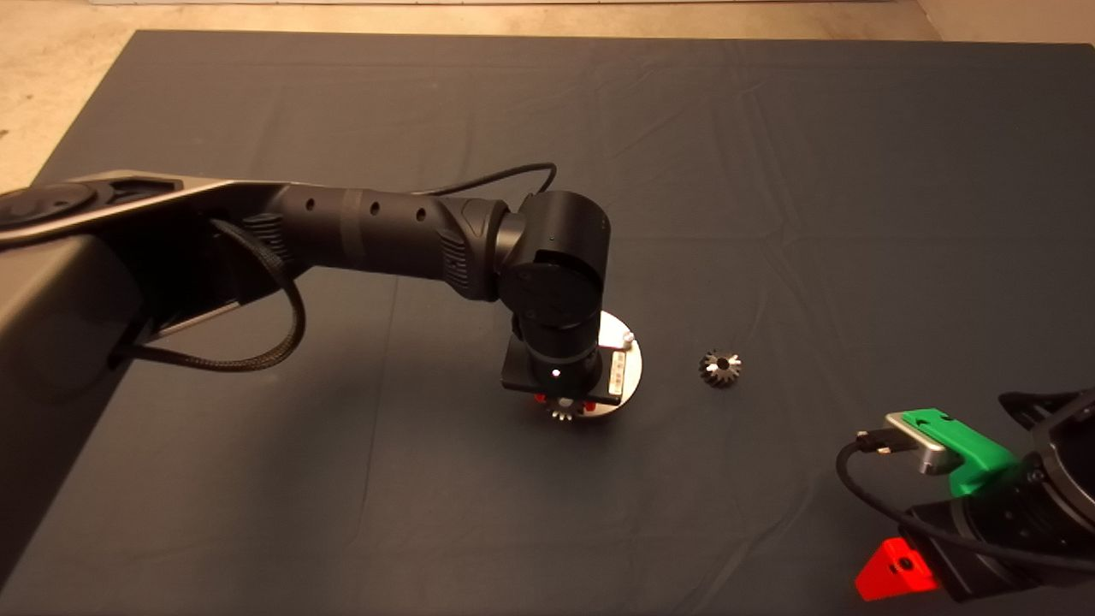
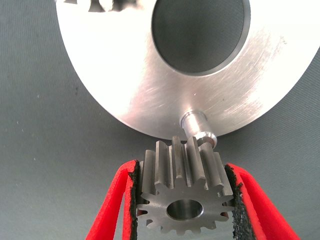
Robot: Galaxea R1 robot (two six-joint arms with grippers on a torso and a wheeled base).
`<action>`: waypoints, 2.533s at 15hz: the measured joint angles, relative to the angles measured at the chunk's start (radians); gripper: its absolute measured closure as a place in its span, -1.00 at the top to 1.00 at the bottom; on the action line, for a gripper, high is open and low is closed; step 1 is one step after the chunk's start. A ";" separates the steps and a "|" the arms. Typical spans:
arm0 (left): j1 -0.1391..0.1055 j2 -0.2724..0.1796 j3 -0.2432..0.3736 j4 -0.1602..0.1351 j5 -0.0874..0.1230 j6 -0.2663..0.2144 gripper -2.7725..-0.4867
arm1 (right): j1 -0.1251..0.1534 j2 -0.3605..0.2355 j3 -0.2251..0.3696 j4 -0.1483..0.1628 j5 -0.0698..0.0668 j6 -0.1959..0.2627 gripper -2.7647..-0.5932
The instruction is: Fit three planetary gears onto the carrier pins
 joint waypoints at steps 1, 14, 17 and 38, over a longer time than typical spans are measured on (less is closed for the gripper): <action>0.000 0.001 -0.007 0.000 0.000 0.005 -0.64 | 0.000 0.000 0.000 0.000 0.000 0.000 0.97; -0.018 0.032 -0.058 0.000 0.000 0.034 -0.64 | 0.000 0.000 0.000 0.000 0.000 0.000 0.97; -0.018 0.034 -0.063 -0.001 0.000 0.034 -0.65 | 0.000 0.000 0.000 0.000 0.000 0.000 0.97; -0.018 0.037 -0.093 -0.080 0.000 0.029 -0.65 | 0.000 0.000 0.000 0.000 0.000 0.000 0.97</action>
